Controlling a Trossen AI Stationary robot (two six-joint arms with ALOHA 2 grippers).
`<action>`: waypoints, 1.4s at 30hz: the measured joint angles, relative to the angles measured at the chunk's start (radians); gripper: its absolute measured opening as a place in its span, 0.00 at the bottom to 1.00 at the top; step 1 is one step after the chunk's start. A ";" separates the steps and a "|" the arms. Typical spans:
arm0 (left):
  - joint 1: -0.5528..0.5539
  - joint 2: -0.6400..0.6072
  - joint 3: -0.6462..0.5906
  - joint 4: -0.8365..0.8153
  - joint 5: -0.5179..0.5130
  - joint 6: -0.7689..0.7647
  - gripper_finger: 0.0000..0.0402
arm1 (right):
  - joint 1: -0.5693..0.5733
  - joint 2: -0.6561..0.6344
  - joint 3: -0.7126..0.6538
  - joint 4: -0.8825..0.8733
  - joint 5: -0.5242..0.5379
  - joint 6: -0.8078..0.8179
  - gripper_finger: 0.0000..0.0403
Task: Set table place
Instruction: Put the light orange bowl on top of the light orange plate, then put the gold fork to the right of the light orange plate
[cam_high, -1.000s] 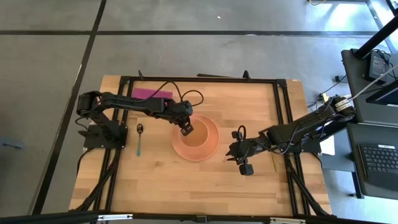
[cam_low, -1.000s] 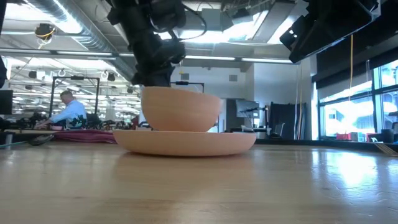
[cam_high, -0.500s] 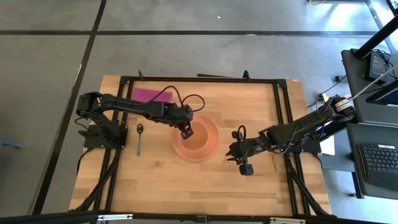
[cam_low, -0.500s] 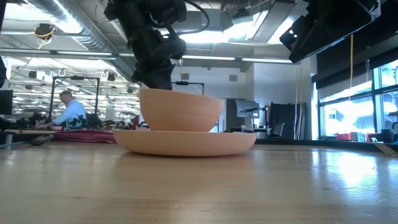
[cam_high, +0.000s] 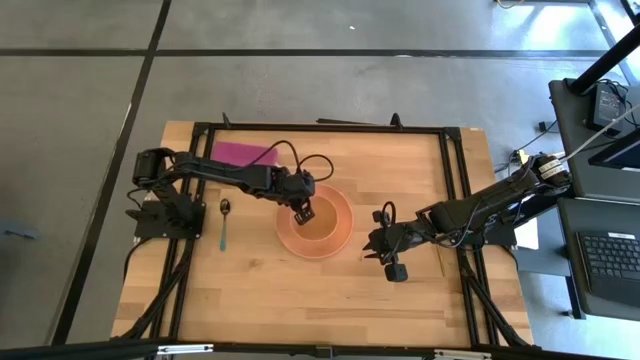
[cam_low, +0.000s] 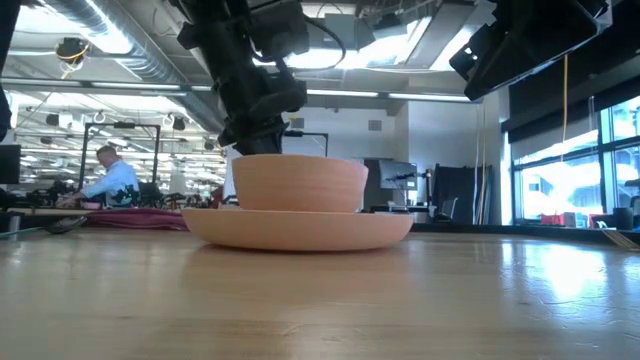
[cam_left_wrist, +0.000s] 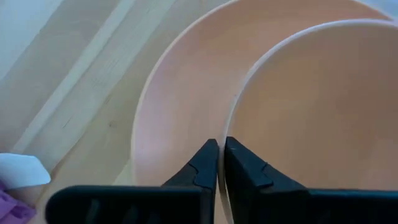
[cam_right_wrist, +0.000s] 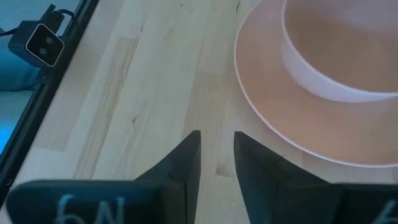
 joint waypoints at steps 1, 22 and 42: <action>0.000 0.001 0.000 -0.005 -0.003 0.001 0.07 | 0.000 0.000 0.000 -0.001 0.000 0.000 0.24; 0.006 -0.083 -0.001 -0.014 -0.003 0.002 0.26 | 0.000 0.008 0.000 0.002 0.057 0.062 0.24; -0.098 -0.385 -0.001 -0.048 -0.034 0.065 0.16 | -0.025 0.185 0.000 -0.051 -0.013 0.391 0.24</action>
